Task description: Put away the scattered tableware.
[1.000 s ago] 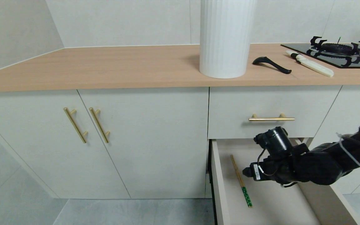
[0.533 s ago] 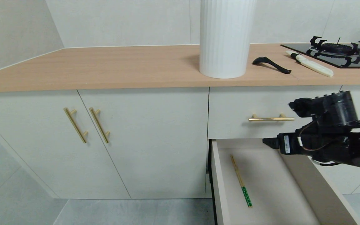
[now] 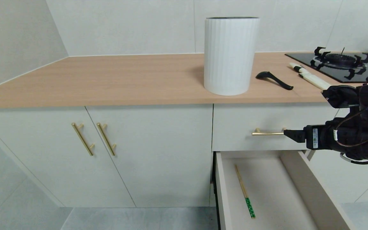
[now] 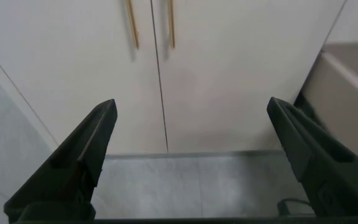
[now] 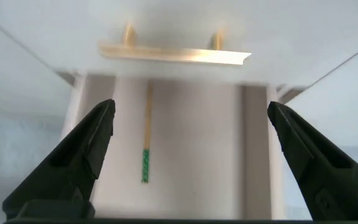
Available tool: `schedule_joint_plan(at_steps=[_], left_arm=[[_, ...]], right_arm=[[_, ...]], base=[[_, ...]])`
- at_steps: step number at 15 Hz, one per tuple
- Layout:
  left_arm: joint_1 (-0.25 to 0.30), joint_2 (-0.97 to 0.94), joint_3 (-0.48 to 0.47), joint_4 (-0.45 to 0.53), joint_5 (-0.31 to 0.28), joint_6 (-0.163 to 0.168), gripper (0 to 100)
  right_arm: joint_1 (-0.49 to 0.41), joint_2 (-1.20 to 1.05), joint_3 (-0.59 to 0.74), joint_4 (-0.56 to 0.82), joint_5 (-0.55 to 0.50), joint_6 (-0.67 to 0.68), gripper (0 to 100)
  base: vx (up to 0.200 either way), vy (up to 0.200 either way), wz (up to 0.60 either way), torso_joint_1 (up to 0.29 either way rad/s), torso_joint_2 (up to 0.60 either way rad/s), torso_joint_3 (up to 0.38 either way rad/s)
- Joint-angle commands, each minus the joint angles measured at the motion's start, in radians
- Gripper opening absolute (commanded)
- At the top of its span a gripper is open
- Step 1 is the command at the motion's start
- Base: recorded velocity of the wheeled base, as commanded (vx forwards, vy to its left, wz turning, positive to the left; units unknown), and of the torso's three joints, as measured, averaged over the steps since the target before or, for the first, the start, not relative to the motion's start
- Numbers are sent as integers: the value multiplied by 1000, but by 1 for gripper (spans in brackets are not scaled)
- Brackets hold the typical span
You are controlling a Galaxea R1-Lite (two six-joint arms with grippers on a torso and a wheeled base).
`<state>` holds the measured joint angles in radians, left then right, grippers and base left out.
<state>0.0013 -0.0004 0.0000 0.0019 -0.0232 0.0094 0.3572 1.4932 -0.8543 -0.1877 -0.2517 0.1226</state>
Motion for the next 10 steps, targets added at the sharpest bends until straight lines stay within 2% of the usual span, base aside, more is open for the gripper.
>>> schedule_joint_plan(at_steps=[1, 10], left_arm=[[0, 0, 0, -2, 0, 0, 100], [0, 0, 0, 0, 0, 0, 100]], right_arm=[[-3, -5, 1, 1, 0, -1, 100], [-3, -1, 3, 1, 5, -1, 100]], base=[[0, 0, 0, 149, -525, -276], [0, 0, 0, 188, -484, -287]])
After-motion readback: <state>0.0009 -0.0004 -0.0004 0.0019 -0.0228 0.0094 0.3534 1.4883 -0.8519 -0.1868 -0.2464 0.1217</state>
